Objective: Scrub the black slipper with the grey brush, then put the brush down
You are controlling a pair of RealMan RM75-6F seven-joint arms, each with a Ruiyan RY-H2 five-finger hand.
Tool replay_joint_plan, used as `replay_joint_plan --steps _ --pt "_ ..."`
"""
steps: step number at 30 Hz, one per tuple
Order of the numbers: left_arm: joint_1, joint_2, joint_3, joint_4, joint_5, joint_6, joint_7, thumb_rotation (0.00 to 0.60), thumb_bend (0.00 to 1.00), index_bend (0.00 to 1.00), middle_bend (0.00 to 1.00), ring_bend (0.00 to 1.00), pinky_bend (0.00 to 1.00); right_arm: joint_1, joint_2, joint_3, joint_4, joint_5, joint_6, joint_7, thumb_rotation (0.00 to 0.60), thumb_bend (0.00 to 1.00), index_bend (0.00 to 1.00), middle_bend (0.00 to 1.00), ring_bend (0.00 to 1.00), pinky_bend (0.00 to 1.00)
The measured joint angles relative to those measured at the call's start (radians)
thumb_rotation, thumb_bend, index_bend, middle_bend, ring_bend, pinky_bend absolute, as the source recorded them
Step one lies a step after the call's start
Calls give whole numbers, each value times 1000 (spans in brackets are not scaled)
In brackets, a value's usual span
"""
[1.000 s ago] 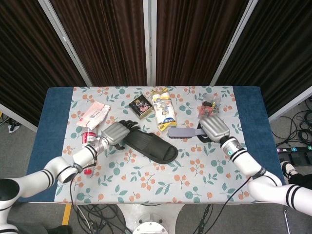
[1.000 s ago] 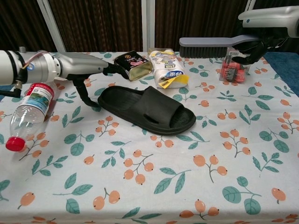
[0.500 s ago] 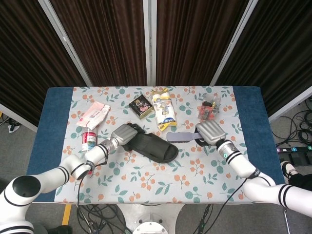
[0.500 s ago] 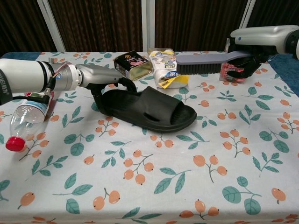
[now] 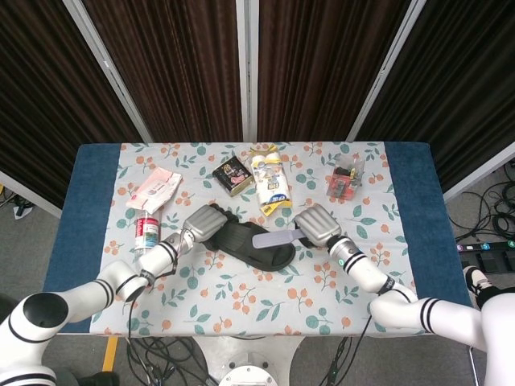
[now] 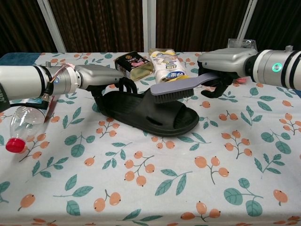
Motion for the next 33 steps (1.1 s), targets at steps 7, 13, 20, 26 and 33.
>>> replay_joint_plan --steps 7,13,20,26,33 --pt "0 2 16 -7 0 7 20 600 243 439 486 327 231 20 -105 -6 109 -28 28 -40 600 356 1000 972 1000 1000" --pt "0 6 25 -6 -3 5 22 600 243 439 486 327 231 9 -101 -55 106 -66 19 -48 600 355 1000 975 1000 1000" --pt "1 9 33 -6 -4 11 21 600 243 438 485 327 232 -29 -20 -105 24 -125 24 -13 600 357 1000 978 1000 1000" --pt "-1 13 34 -16 -6 15 32 600 243 437 484 327 232 -33 -26 -62 39 -163 66 72 600 355 1000 978 1000 1000" --pt "2 18 37 -29 -14 17 51 600 243 436 483 326 231 4 -132 -31 160 -147 27 58 600 351 1000 978 1000 1000"
